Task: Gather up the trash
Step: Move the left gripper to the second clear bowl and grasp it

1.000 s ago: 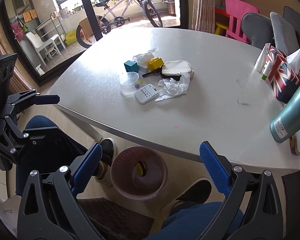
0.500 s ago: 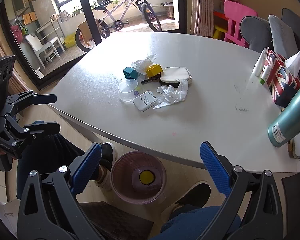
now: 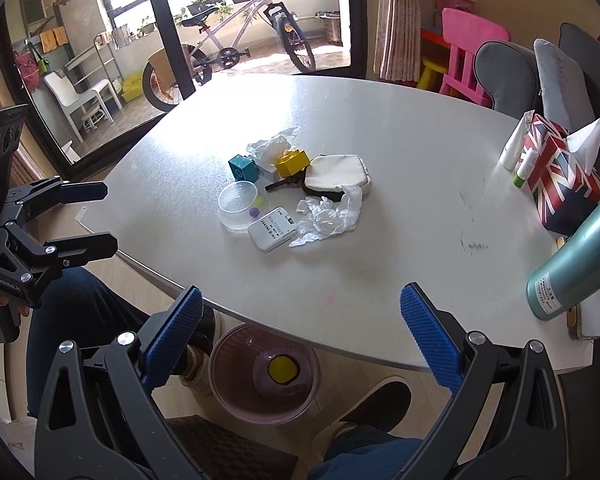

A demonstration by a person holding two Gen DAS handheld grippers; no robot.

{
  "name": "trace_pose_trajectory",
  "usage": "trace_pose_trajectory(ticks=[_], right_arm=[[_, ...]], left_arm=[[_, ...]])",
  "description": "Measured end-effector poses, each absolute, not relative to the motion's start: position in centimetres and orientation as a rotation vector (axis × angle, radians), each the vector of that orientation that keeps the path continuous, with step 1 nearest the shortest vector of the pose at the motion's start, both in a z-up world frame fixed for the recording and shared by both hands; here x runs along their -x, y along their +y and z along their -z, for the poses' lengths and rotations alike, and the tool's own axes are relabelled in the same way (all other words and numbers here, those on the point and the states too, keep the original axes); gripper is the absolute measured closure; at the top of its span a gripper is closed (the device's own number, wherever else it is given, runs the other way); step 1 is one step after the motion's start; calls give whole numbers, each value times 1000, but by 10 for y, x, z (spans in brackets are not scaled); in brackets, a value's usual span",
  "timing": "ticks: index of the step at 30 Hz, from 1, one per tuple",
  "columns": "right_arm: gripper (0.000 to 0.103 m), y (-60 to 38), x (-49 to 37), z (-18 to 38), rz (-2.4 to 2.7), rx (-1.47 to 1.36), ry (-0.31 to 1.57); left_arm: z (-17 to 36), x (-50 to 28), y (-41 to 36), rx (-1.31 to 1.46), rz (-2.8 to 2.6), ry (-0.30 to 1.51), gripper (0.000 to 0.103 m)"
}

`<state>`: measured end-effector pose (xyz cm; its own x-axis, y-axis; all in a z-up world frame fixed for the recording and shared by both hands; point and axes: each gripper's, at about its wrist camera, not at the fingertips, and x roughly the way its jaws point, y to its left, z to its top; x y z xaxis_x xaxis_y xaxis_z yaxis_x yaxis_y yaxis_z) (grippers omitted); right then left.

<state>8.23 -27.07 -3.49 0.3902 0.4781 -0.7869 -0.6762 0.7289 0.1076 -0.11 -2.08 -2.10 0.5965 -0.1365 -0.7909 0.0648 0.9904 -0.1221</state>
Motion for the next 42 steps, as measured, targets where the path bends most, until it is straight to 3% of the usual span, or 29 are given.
trace_pose_trajectory(ticks=[42], right_arm=[[5,-261,-123,61,-704,226,957]], left_arm=[[100,-126,-11,115,32,1133,8]])
